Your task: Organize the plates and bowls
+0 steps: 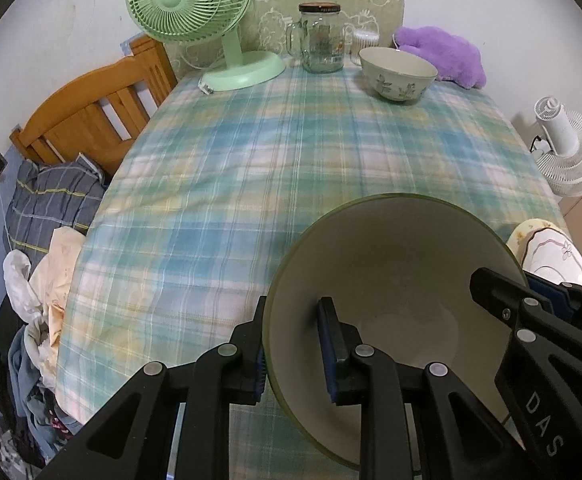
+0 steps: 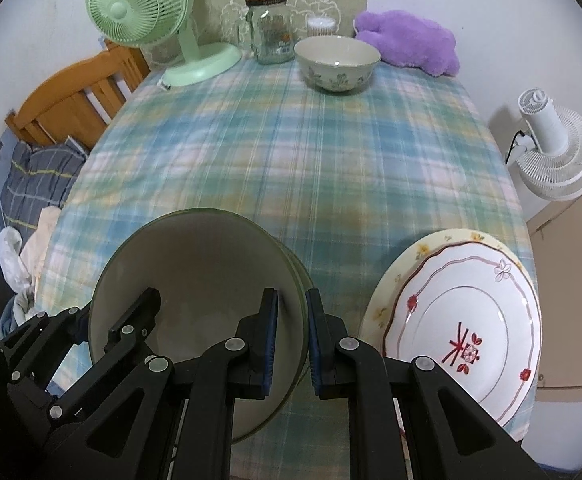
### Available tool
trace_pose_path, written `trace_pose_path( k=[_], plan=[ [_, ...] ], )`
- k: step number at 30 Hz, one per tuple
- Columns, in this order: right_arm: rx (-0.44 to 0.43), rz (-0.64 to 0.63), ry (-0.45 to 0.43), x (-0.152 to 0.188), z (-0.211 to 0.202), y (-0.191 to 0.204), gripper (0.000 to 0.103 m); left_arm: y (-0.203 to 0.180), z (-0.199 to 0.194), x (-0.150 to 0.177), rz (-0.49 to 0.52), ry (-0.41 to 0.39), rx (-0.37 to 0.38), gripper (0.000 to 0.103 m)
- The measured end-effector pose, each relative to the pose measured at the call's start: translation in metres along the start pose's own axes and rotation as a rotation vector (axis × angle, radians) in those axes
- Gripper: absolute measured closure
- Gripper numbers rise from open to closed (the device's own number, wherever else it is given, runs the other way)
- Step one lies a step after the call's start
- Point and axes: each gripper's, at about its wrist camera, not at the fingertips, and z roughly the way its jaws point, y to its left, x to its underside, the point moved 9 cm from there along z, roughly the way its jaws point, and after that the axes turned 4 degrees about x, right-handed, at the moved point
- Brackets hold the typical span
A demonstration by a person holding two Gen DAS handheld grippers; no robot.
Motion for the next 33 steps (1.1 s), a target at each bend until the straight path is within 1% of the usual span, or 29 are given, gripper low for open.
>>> trace_pose_path(
  k=[3, 6, 10, 12, 15, 17, 19, 20, 21, 22, 24, 25, 26, 27, 28, 29, 30, 31, 33],
  plan=[
    [0.005, -0.006, 0.009, 0.001, 0.006, 0.002, 0.086, 0.0, 0.004, 0.0, 0.004, 0.003, -0.006, 0.082],
    [0.018, -0.012, -0.007, -0.001, 0.008, 0.003, 0.086, -0.001, 0.008, 0.001, 0.009, 0.021, -0.008, 0.082],
    [0.029, -0.004, -0.01, -0.002, 0.012, -0.003, 0.086, -0.007, 0.014, 0.004, 0.02, 0.044, 0.006, 0.082],
    [0.039, -0.006, -0.016, -0.001, 0.013, -0.006, 0.086, -0.01, 0.02, 0.008, 0.018, 0.07, 0.016, 0.082],
    [0.042, 0.007, 0.001, 0.003, 0.018, -0.011, 0.086, -0.011, 0.02, 0.005, 0.05, 0.057, -0.015, 0.082],
    [0.028, 0.025, 0.016, 0.006, 0.02, -0.011, 0.086, -0.011, 0.021, 0.006, 0.055, 0.061, -0.014, 0.082],
    [0.033, 0.022, 0.008, 0.006, 0.02, -0.01, 0.086, -0.01, 0.021, 0.006, 0.056, 0.07, -0.003, 0.081],
    [0.035, 0.021, 0.006, 0.006, 0.019, -0.01, 0.086, -0.011, 0.021, 0.006, 0.055, 0.076, 0.014, 0.077],
    [0.038, 0.025, 0.005, 0.006, 0.018, -0.009, 0.086, -0.012, 0.02, 0.005, 0.056, 0.076, 0.037, 0.07],
    [0.038, 0.031, 0.005, 0.006, 0.018, -0.01, 0.086, -0.012, 0.016, 0.001, 0.065, 0.063, 0.047, 0.068],
    [0.03, 0.058, 0.008, 0.005, 0.015, -0.011, 0.085, -0.011, 0.009, -0.007, 0.096, 0.03, 0.044, 0.058],
    [0.021, 0.07, 0.006, 0.004, 0.013, -0.011, 0.079, -0.012, 0.006, -0.009, 0.106, 0.026, 0.05, 0.055],
    [0.007, 0.081, -0.003, 0.003, 0.01, -0.01, 0.069, -0.012, 0.004, -0.012, 0.11, 0.026, 0.062, 0.047],
    [0.004, 0.091, -0.014, 0.001, 0.005, -0.009, 0.062, -0.012, 0.0, -0.016, 0.112, 0.018, 0.087, 0.042],
    [0.013, 0.099, -0.03, -0.002, -0.001, -0.009, 0.049, -0.012, -0.004, -0.018, 0.118, 0.009, 0.102, 0.041],
    [0.025, 0.101, -0.056, -0.006, -0.008, -0.008, 0.04, -0.013, -0.008, -0.022, 0.128, 0.0, 0.112, 0.036],
    [0.04, 0.1, -0.072, -0.008, -0.013, -0.007, 0.039, -0.013, -0.011, -0.025, 0.136, -0.006, 0.12, 0.03],
    [0.057, 0.098, -0.086, -0.011, -0.019, -0.005, 0.039, -0.014, -0.017, -0.03, 0.145, -0.018, 0.138, 0.028],
    [0.065, 0.1, -0.099, -0.017, -0.028, -0.001, 0.038, -0.014, -0.025, -0.039, 0.157, -0.043, 0.153, 0.02]
  ],
)
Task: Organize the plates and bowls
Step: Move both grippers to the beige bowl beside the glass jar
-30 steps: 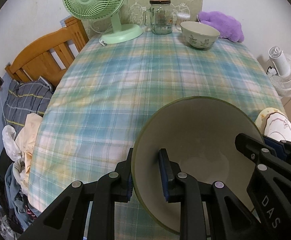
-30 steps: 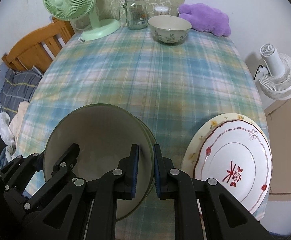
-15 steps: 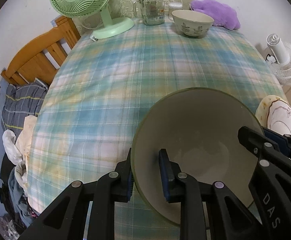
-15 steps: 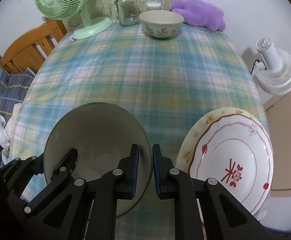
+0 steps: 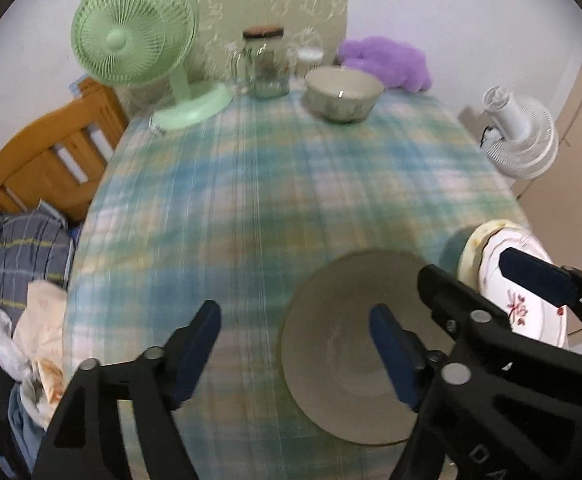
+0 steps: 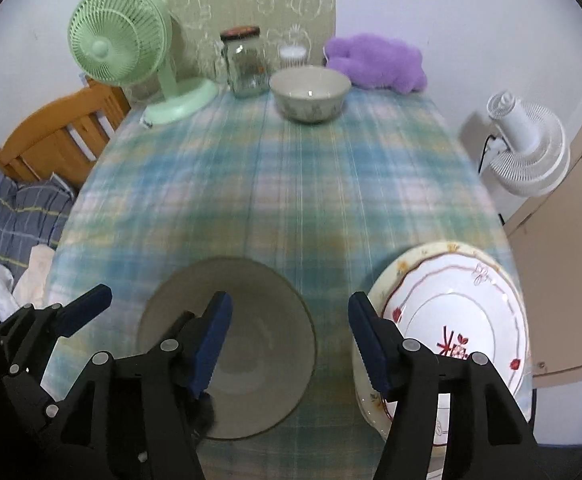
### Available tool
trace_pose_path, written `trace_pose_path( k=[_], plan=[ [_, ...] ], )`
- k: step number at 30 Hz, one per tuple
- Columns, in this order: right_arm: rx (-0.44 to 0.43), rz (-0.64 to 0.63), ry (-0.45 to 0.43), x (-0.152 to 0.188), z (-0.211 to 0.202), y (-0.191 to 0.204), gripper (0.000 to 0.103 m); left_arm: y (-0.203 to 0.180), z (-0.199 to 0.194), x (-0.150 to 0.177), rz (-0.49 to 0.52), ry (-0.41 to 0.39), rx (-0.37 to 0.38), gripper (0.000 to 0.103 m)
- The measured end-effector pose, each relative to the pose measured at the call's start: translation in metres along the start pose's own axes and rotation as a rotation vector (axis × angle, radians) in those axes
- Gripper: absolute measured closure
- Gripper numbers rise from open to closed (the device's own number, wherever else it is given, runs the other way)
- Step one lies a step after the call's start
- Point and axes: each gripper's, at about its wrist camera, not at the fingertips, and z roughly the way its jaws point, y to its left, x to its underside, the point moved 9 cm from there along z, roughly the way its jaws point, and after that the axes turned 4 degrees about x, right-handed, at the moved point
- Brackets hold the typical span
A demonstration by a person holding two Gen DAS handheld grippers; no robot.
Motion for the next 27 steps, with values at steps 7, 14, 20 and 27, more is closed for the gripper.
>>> trace_pose_path(
  k=[7, 14, 20, 27],
  plan=[
    [0.031, 0.039, -0.078, -0.034, -0.026, 0.001, 0.029, 0.002, -0.022, -0.036, 0.008, -0.077, 0.022, 0.012],
    [0.037, 0.057, -0.123, -0.068, -0.03, -0.012, 0.024, -0.006, -0.02, -0.071, -0.006, -0.123, 0.011, 0.012],
    [0.02, 0.015, -0.13, -0.1, -0.018, -0.029, 0.024, -0.016, -0.008, -0.097, -0.048, -0.123, -0.018, 0.012],
    [0.008, -0.009, -0.142, -0.136, -0.002, -0.055, 0.024, -0.036, 0.006, -0.133, -0.07, -0.141, -0.049, 0.012]
  ],
)
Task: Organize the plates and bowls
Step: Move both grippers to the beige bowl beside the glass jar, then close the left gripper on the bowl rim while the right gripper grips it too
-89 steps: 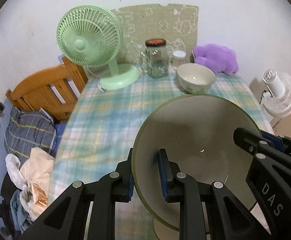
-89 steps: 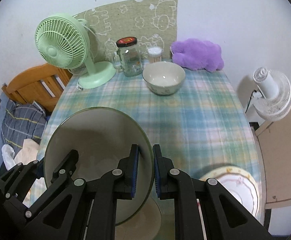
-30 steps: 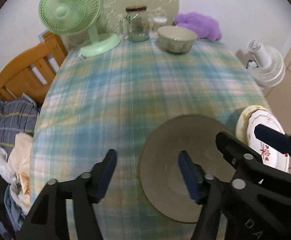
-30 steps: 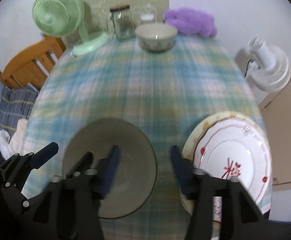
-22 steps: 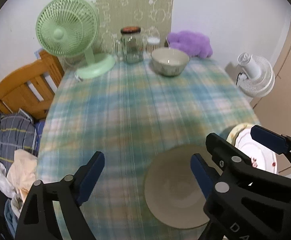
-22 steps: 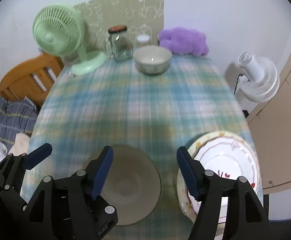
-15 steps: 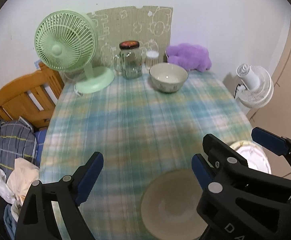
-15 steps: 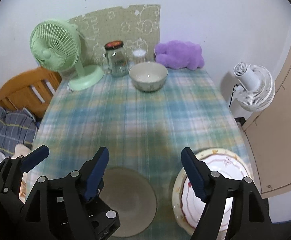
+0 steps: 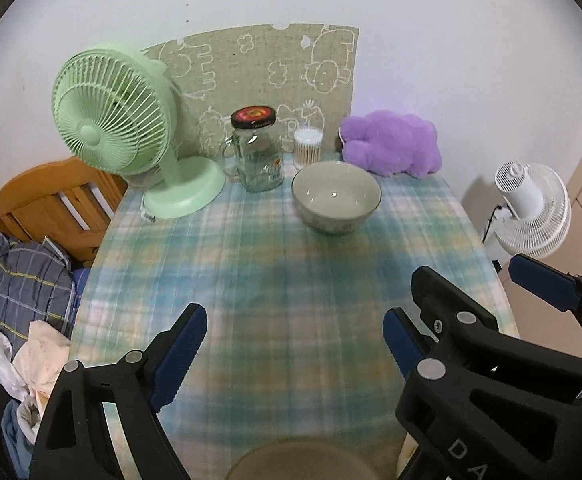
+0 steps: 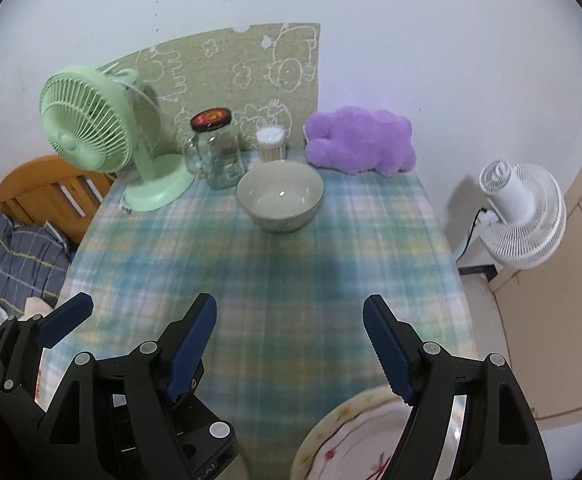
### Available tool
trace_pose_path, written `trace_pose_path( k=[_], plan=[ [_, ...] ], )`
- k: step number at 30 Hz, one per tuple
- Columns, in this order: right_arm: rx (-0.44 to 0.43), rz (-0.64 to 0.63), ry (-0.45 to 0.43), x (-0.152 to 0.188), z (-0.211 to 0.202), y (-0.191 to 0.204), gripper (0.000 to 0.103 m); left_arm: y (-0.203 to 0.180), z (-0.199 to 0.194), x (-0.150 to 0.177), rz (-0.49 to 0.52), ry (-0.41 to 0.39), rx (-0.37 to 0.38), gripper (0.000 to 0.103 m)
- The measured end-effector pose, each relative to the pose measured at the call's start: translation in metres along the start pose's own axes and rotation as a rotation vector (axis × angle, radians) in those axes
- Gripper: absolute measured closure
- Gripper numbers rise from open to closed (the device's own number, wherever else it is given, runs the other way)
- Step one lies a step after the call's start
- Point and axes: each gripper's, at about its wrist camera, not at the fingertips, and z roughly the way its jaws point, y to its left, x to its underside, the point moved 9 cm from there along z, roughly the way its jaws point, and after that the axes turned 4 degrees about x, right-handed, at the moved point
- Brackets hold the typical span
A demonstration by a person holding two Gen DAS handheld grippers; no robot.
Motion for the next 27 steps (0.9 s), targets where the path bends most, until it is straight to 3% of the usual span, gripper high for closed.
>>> trace_pose_path(
  k=[13, 27],
  plan=[
    [-0.025, -0.027, -0.037, -0.056, 0.046, -0.043, 0.024, -0.026, 0.044, -0.049, -0.033, -0.029, -0.062, 0.012],
    [-0.076, -0.046, -0.016, -0.097, 0.116, -0.047, 0.024, -0.019, 0.107, -0.088, -0.066, -0.01, -0.13, 0.012]
  ],
)
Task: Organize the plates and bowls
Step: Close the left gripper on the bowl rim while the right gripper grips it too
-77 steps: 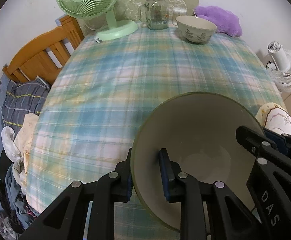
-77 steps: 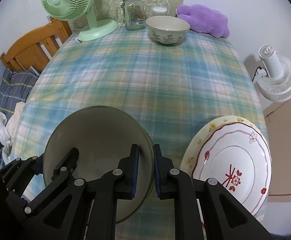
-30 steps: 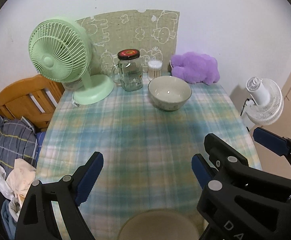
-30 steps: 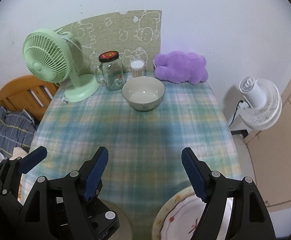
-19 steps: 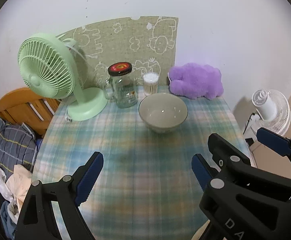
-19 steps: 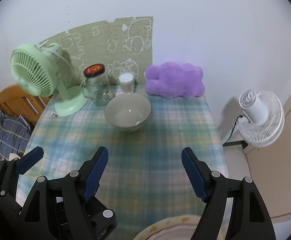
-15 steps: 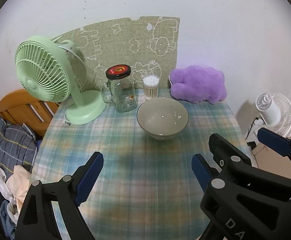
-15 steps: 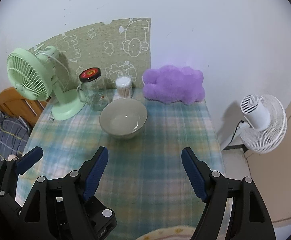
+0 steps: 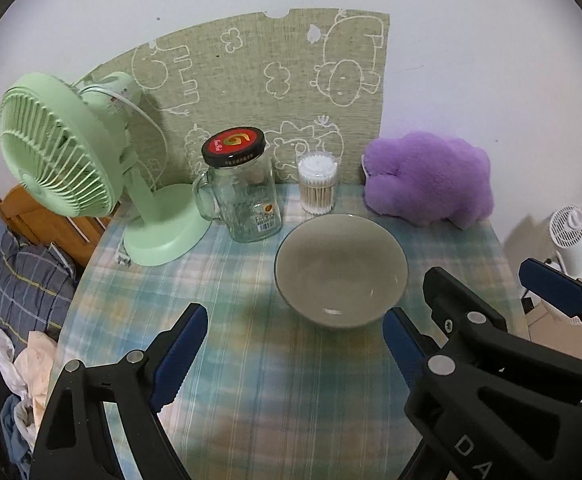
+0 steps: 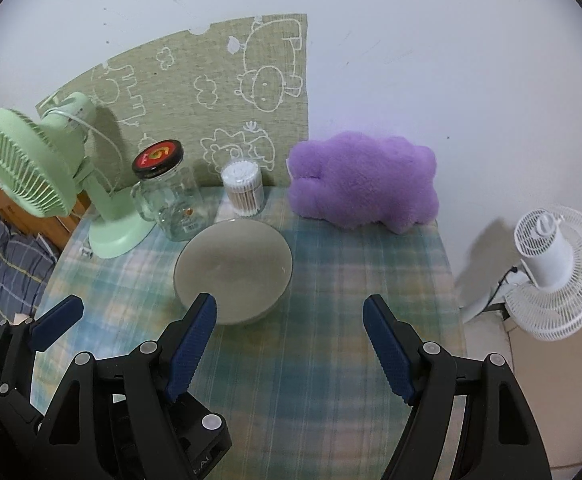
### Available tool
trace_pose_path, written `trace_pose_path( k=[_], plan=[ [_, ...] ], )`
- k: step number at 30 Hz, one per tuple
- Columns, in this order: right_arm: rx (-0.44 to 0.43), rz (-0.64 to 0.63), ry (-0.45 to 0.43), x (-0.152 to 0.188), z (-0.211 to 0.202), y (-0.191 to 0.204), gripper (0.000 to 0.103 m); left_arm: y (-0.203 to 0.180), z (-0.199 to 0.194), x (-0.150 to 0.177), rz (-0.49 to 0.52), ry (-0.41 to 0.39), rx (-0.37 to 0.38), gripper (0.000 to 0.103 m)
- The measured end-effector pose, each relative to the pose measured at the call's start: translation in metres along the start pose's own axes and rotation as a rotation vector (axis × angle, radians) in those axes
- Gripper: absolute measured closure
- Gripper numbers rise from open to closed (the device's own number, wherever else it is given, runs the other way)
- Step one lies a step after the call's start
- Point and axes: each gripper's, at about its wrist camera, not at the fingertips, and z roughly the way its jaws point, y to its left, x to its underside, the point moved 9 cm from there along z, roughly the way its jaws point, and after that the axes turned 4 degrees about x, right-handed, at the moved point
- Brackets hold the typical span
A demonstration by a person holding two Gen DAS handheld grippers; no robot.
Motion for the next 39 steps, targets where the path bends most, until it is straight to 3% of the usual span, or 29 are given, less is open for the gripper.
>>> trace_pose_path(
  k=[10, 22, 32, 39],
  plan=[
    [-0.023, 0.011, 0.022, -0.016, 0.053, 0.001, 0.024, 0.001, 0.049, -0.011, -0.03, 0.029, 0.0, 0.013],
    [0.0, 0.048, 0.068, -0.02, 0.112, -0.003, 0.025, 0.0, 0.103, -0.018, -0.023, 0.059, 0.003, 0.027],
    [-0.02, 0.053, 0.116, -0.013, 0.143, 0.002, 0.07, 0.011, 0.126, -0.013, -0.023, 0.068, -0.07, 0.063],
    [-0.069, 0.054, 0.148, -0.008, 0.154, 0.013, 0.086, 0.021, 0.135, -0.008, -0.051, 0.106, -0.064, 0.077]
  ],
)
